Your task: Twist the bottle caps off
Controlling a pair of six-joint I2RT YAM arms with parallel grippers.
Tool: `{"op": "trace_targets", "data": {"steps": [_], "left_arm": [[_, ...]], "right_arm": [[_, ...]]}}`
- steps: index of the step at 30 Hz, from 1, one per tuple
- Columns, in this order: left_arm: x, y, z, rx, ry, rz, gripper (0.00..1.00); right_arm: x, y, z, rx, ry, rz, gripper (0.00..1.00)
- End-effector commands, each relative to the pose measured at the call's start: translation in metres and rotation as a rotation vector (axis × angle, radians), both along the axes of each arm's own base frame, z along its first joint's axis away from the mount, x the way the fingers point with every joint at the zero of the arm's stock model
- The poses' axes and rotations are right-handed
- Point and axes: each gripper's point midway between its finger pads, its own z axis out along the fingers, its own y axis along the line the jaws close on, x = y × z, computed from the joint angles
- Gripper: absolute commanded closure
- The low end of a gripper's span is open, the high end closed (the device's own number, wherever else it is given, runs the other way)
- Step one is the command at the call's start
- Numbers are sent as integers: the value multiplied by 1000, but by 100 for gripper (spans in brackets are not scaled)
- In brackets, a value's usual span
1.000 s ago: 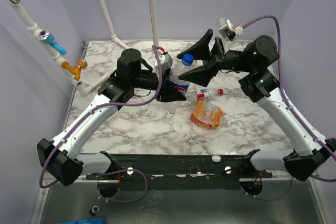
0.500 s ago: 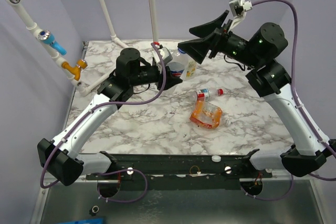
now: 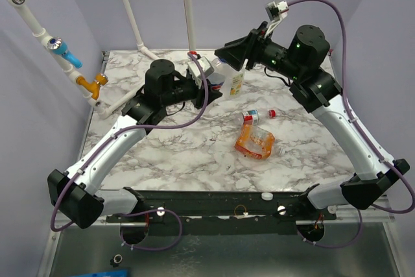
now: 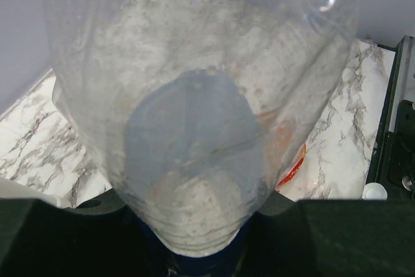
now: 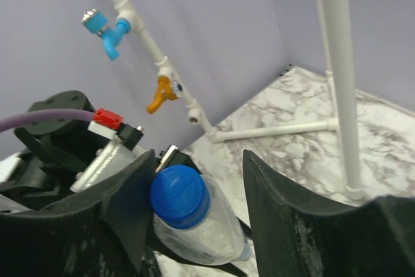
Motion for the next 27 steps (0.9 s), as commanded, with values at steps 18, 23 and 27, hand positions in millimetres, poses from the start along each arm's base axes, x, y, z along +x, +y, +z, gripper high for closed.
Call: {"op": "trace_targets", "data": {"steps": [18, 23, 27], "left_arm": [[-18, -7, -5, -17, 39, -104, 95], [-78, -15, 5, -57, 142, -407, 95], [-104, -11, 4, -60, 205, -533, 95]], "right_arm": [[-45, 0, 20, 46, -218, 161, 93], [-94, 4, 34, 13, -364, 412, 94], [-117, 5, 32, -10, -407, 567, 97]]}}
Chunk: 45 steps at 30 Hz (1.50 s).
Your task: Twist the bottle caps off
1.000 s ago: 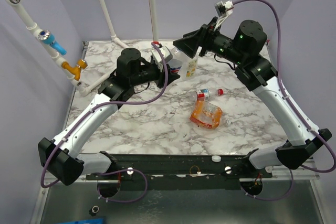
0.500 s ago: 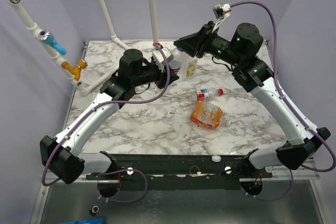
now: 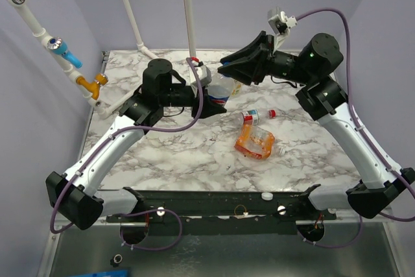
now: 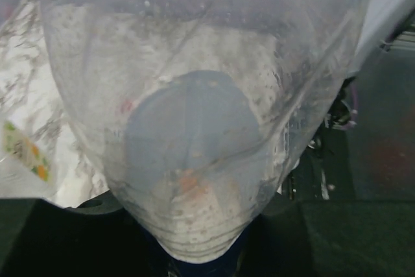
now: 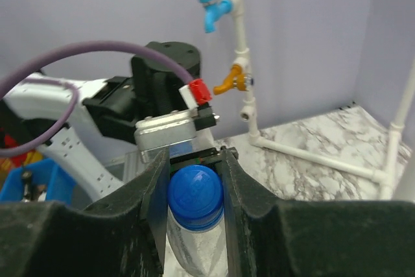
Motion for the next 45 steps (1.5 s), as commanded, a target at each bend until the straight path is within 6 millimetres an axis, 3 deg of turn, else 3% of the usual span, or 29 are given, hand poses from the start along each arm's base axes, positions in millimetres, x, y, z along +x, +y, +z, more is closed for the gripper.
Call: {"op": "trace_targets", "data": {"steps": [1, 7, 11, 12, 13, 15, 18, 19, 24, 29, 34, 45], "left_arm": [[-54, 3, 1, -2, 130, -245, 95], [-60, 6, -2, 8, 146, -268, 95], [-56, 6, -4, 13, 132, -247, 95], [-54, 6, -4, 16, 124, -236, 96], [-51, 6, -5, 20, 115, -219, 97], [-42, 6, -8, 31, 91, -178, 98], [-23, 5, -8, 39, 52, -85, 99], [-16, 5, -8, 38, 38, -51, 99], [23, 10, -9, 49, -31, 147, 99], [58, 20, -4, 37, -99, 331, 99], [83, 30, -1, 35, -119, 472, 99], [84, 28, -1, 25, -99, 480, 99]], "right_arm": [[-59, -1, 18, -15, -180, 295, 98], [-83, -11, 16, -23, -223, 427, 99], [-78, -13, 18, -21, -227, 392, 99], [-72, -12, 18, -22, -218, 361, 93], [-64, -10, 17, -30, -197, 330, 70], [-42, -5, 12, -46, -136, 235, 51], [-9, -4, 6, -52, -61, 74, 5], [1, -6, 8, -42, -52, 10, 0], [30, -17, 24, 13, 47, -182, 0], [65, -33, 13, 36, 160, -395, 1], [78, -26, -3, 28, 229, -407, 12], [83, -9, -4, 48, 242, -342, 26]]}}
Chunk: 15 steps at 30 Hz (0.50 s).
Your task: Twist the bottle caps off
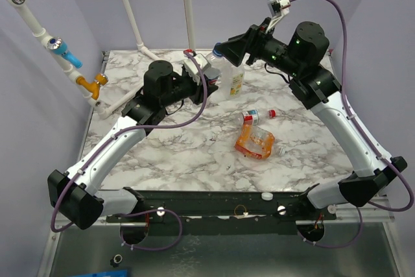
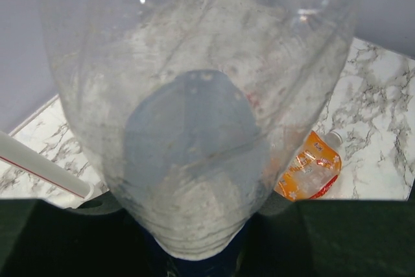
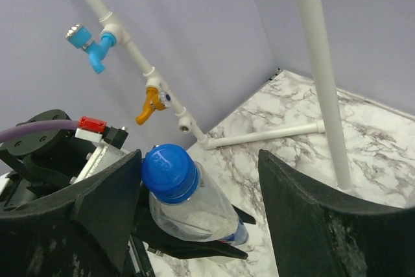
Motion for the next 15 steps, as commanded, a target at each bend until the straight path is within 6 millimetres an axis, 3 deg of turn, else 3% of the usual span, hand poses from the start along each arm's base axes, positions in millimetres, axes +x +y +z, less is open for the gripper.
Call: {"op": "trace_targets", "data": {"steps": [1, 6, 15], "left_arm": [[10, 2, 0, -16, -1, 43, 99], [12, 0, -2, -14, 9, 47, 99], [13, 0, -6, -10, 16, 46, 99]], "right_arm": [[2, 4, 6, 26, -4, 15, 28], [-1, 13, 5, 30, -10, 48, 33], [-1, 22, 0, 9, -6, 77, 61]]}}
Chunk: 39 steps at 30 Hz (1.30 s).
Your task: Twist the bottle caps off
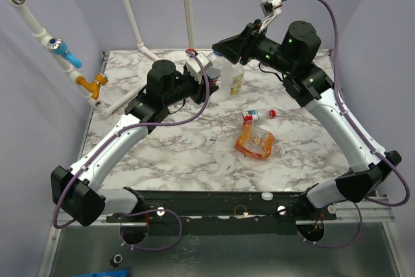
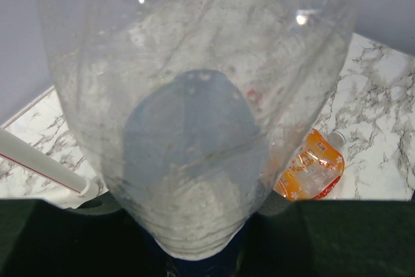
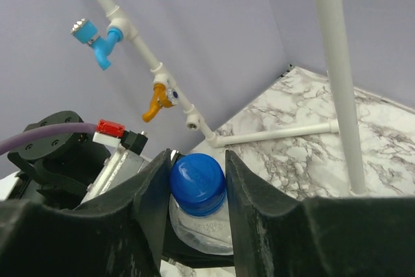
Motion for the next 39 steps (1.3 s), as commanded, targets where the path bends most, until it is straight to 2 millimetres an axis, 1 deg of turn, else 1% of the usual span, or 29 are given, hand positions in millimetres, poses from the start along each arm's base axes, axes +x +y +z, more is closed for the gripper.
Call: {"op": "trace_targets", "data": {"steps": [1, 3, 5, 8, 10, 14, 16, 17, 19, 21, 23, 24, 26, 29, 31, 34, 35, 37, 38, 39], "left_arm": [[5, 2, 4, -15, -15, 23, 99], [5, 1, 5, -15, -16, 21, 99], [2, 1, 5, -17, -15, 8, 99], [-9, -4, 7, -33, -5, -47, 99], [-24, -10, 10, -50, 10, -129, 100], [-57, -18, 18, -94, 55, -296, 100], [-75, -20, 21, -121, 99, -395, 100], [-84, -20, 22, -133, 123, -442, 100], [-103, -20, 23, -147, 179, -547, 100], [-120, -18, 22, -154, 239, -643, 100], [-129, -16, 20, -159, 274, -685, 100], [-131, -16, 20, -159, 279, -695, 100], [-130, -15, 19, -157, 272, -684, 100], [-119, -15, 17, -147, 242, -627, 100], [-109, -14, 15, -137, 220, -577, 100], [-94, -13, 11, -118, 181, -502, 100], [-89, -13, 10, -113, 171, -477, 100], [-85, -12, 9, -109, 163, -463, 100], [-87, -12, 10, -111, 164, -473, 100], [-92, -12, 11, -115, 170, -500, 100]], "right_arm": [[-5, 8, 6, 0, -23, 43, 66], [-4, 9, 3, -4, -19, 47, 74], [-5, 8, 4, -9, -31, 46, 81], [-13, 6, 12, -17, -75, 68, 87], [-24, 5, 18, -36, -138, 109, 88], [-57, 0, 27, -54, -249, 221, 89], [-81, -1, 25, -58, -320, 326, 91], [-97, -3, 23, -56, -356, 402, 93], [-124, -9, 24, -49, -427, 533, 95], [-141, -11, 19, -60, -431, 655, 96], [-151, -13, 14, -63, -425, 740, 98], [-153, -14, 12, -62, -423, 759, 98], [-152, -14, 11, -57, -420, 749, 98], [-145, -13, 10, -54, -413, 698, 98], [-134, -11, 10, -56, -395, 631, 96], [-110, -10, 13, -70, -363, 497, 96], [-107, -11, 11, -78, -344, 478, 96], [-112, -13, 12, -77, -360, 492, 97], [-120, -14, 12, -76, -371, 528, 98], [-128, -15, 17, -67, -416, 555, 99]]}}
